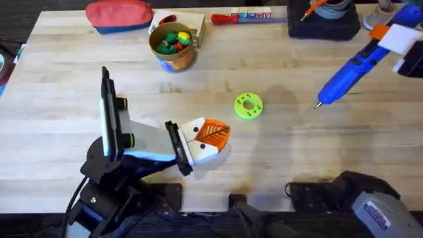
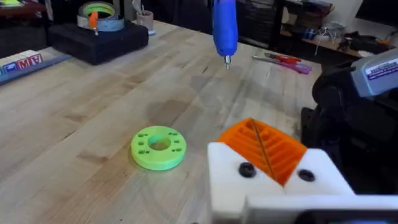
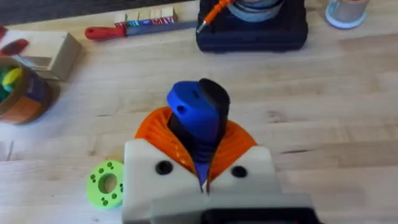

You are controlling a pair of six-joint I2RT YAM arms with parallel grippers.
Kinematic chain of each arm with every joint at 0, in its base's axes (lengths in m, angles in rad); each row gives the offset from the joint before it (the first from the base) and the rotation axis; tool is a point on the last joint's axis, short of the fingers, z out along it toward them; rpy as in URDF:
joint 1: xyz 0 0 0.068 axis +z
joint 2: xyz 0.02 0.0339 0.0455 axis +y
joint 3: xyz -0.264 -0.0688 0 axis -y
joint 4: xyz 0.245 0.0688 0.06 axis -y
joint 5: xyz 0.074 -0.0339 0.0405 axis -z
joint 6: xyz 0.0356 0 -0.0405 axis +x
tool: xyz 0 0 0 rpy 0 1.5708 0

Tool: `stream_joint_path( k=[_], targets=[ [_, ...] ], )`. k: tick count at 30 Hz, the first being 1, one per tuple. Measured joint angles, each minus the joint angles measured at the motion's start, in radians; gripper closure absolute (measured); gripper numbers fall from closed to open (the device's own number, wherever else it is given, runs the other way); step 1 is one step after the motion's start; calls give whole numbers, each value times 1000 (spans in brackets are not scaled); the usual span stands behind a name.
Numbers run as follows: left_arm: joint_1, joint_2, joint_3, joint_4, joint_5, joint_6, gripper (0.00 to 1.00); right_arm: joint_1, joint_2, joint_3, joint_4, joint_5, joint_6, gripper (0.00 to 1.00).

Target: Pick up the gripper from the table and insert it into the empty holder that is missing its gripper. Then pick up a screw, insert it into the mounting hole, and use the screwdriver to tighten it. Finally, clean up the table by picking up the vegetable and placing it into the bucket.

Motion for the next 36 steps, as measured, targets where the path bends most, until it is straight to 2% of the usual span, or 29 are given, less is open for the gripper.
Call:
stream_joint_path(
  k=[5, 13, 18, 19, 25, 36],
  targets=[
    [0, 0, 0, 0, 0, 0, 996, 1, 89, 0, -98, 76, 28, 995],
    [0, 0, 0, 0, 0, 0, 996, 1, 355, 88, -244, 284, 28, 995],
    [0, 0, 0, 0, 0, 0, 996, 0, 519, 162, -227, 388, -50, 995],
    [0, 0, 0, 0, 0, 0, 996, 0, 610, 175, -222, 416, -106, 995],
    [0, 0, 0, 0, 0, 0, 996, 1, 768, 175, -196, 435, -160, 995],
    [0, 0, 0, 0, -3, 0, 996, 3, 875, 176, -113, 437, -178, 888]
  ],
)
